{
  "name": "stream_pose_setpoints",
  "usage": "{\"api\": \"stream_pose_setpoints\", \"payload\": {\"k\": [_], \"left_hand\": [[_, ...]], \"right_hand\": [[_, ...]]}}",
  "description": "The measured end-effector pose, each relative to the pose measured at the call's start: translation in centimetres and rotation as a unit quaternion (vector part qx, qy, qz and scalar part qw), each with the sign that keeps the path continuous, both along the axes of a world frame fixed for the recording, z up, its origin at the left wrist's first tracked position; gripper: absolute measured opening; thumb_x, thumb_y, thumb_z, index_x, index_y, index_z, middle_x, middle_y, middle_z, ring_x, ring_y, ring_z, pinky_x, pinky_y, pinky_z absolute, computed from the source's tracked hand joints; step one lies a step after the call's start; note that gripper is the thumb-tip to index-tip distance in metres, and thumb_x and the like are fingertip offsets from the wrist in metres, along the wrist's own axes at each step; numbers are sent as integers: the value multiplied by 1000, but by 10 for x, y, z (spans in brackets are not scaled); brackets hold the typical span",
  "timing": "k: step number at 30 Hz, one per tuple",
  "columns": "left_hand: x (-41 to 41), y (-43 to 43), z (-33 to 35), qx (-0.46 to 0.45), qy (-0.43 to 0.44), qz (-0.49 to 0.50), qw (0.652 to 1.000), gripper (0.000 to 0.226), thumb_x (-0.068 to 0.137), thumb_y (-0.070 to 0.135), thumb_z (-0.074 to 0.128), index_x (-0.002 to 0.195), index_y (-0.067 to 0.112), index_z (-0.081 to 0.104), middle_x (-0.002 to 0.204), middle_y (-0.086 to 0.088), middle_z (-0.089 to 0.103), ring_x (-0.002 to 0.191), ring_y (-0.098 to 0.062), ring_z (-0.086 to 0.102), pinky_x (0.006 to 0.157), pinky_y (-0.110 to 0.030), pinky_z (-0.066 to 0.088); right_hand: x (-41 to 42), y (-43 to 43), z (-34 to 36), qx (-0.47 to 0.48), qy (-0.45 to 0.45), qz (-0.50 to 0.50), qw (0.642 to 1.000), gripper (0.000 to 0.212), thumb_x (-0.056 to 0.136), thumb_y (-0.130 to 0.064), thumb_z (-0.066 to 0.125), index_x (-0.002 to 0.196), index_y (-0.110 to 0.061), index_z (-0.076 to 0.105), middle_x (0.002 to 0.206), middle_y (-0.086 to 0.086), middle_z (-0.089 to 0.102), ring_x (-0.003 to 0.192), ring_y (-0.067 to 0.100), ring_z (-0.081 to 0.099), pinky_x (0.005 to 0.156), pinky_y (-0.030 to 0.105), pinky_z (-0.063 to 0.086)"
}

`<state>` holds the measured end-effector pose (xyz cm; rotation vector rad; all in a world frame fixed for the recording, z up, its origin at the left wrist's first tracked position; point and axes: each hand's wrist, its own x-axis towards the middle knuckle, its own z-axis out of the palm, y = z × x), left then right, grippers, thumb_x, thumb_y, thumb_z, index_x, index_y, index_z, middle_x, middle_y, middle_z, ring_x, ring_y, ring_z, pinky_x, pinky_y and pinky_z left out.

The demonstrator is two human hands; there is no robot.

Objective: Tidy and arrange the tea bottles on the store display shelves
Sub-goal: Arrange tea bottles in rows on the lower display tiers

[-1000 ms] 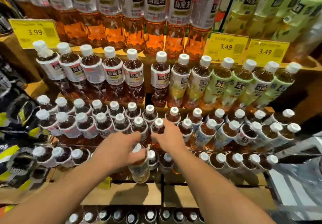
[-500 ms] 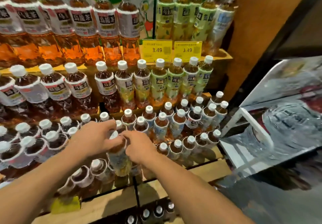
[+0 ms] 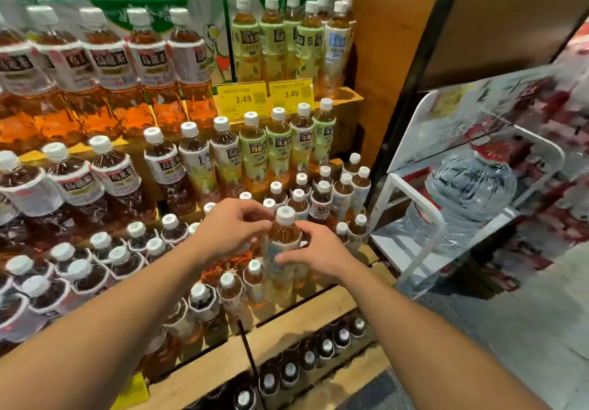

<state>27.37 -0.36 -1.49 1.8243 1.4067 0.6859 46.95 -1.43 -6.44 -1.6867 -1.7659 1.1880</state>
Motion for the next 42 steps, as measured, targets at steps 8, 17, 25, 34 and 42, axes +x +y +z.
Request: {"api": "stream_pose_setpoints", "payload": {"k": [8, 17, 25, 34, 42], "left_hand": [[64, 41, -26, 11, 104, 44, 994, 9, 85, 19, 69, 85, 27, 74, 72, 11, 69, 66, -8, 65, 57, -19, 45], [158, 150, -83, -11, 233, 101, 967, 38, 84, 29, 65, 121, 22, 58, 104, -4, 71, 94, -25, 65, 76, -35, 53], [200, 200, -118, -46, 360, 60, 930, 48, 88, 44, 60, 125, 21, 40, 107, -12, 63, 95, -34, 63, 72, -40, 53], [205, 174, -106, -57, 361, 46, 930, 42, 88, 31, 55, 125, 18, 41, 87, -8, 62, 79, -31, 57, 65, -41, 51], [189, 141, -50, 20, 340, 109, 934, 33, 88, 46, 53, 106, 22, 42, 72, 3, 54, 69, -24, 55, 58, -35, 44]], "right_hand": [[75, 18, -2, 7, -23, -99, 995, 68, 66, -42, 88, 127, -26, 62, 119, -8, 68, 108, 15, 63, 95, 40, 53], [171, 112, -20, 3, -32, -96, 995, 61, 64, -42, 85, 115, -38, 52, 111, -12, 67, 102, 16, 64, 91, 40, 53], [197, 176, -33, -13, -39, -42, 998, 71, 55, -53, 79, 120, -38, 54, 113, -13, 67, 103, 16, 64, 93, 43, 53], [193, 184, -34, -5, -46, -3, 999, 63, 68, -39, 85, 121, -35, 51, 119, -11, 64, 109, 14, 61, 94, 37, 51], [166, 184, -23, 35, -85, 21, 996, 60, 70, -42, 81, 121, -29, 52, 115, -5, 64, 107, 20, 61, 91, 40, 51]]}}
